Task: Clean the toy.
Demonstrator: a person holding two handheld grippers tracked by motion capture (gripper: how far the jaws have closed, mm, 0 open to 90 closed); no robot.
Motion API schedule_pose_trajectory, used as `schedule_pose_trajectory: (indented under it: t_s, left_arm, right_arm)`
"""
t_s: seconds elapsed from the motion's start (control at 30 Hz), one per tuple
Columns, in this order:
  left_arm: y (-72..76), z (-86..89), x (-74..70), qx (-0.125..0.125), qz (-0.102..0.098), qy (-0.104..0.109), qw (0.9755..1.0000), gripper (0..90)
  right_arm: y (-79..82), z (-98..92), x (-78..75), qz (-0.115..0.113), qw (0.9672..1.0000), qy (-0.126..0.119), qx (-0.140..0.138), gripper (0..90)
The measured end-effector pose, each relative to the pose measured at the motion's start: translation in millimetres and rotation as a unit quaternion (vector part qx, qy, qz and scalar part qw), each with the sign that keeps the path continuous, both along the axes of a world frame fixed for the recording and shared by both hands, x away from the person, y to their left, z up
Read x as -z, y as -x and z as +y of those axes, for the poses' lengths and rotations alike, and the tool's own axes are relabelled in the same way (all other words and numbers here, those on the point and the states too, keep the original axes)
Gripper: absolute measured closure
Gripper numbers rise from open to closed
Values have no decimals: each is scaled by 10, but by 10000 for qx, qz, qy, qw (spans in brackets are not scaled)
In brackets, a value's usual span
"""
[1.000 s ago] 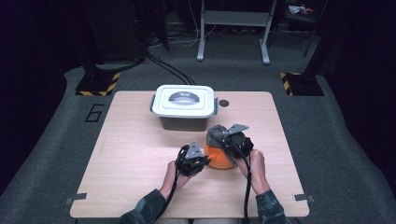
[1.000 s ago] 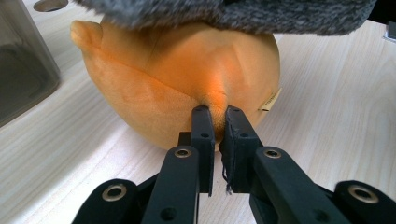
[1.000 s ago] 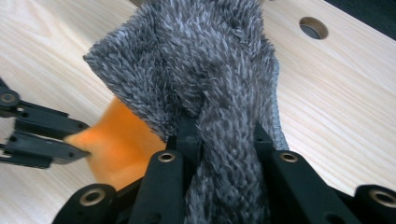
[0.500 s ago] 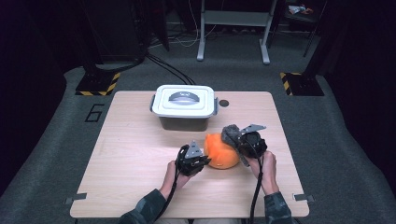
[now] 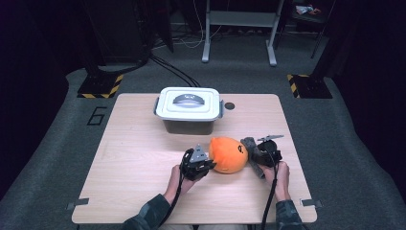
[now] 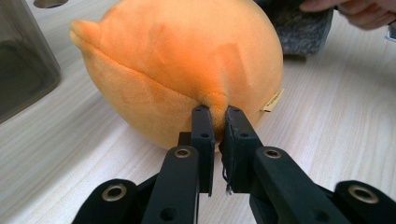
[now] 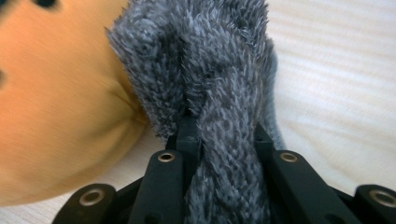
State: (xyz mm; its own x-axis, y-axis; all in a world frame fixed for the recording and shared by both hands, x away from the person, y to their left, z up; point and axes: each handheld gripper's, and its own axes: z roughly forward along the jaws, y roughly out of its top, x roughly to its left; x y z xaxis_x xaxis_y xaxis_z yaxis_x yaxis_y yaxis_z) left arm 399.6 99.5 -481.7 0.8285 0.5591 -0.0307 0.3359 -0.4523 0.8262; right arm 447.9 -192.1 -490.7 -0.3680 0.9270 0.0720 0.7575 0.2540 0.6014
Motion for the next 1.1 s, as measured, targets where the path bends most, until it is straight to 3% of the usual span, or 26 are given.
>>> schedule_pose_trajectory:
  t_s: [0.1,0.23,0.37,0.5,0.6,0.67,0.73,0.83,0.97,1.1]
  left_arm:
    - [-2,4,0,8,2,-11,10000,838]
    - [-8,14,0,20,8,-6,10000,837]
    - [-14,9,4,17,2,-6,10000,836]
    - [-16,13,3,12,-7,-13,10000,835]
    - [-21,22,3,25,-17,-15,10000,833]
    - [-22,31,9,1,-12,21,10000,824]
    - [-17,48,17,8,-45,47,10000,801]
    - [-8,66,27,20,-61,103,9999,674]
    - [20,47,58,-40,-181,-14,9998,515]
    - [7,11,93,-102,-237,-127,9996,458]
  right_arm:
    - [39,-41,-44,-42,9999,-18,106,737]
    - [126,-92,-268,-385,9991,-22,189,737]
    - [249,-25,-521,-727,9973,-121,32,737]
    - [331,187,-671,-1007,9941,-169,-369,737]
    - [326,376,-661,-932,9938,-82,-608,737]
    - [294,459,-602,-845,9944,73,-627,738]
    - [270,462,-575,-873,9941,36,-638,738]
    - [264,460,-573,-831,9947,-17,-606,738]
    - [244,454,-573,-815,9949,18,-588,738]
    - [224,448,-565,-805,9952,-23,-549,738]
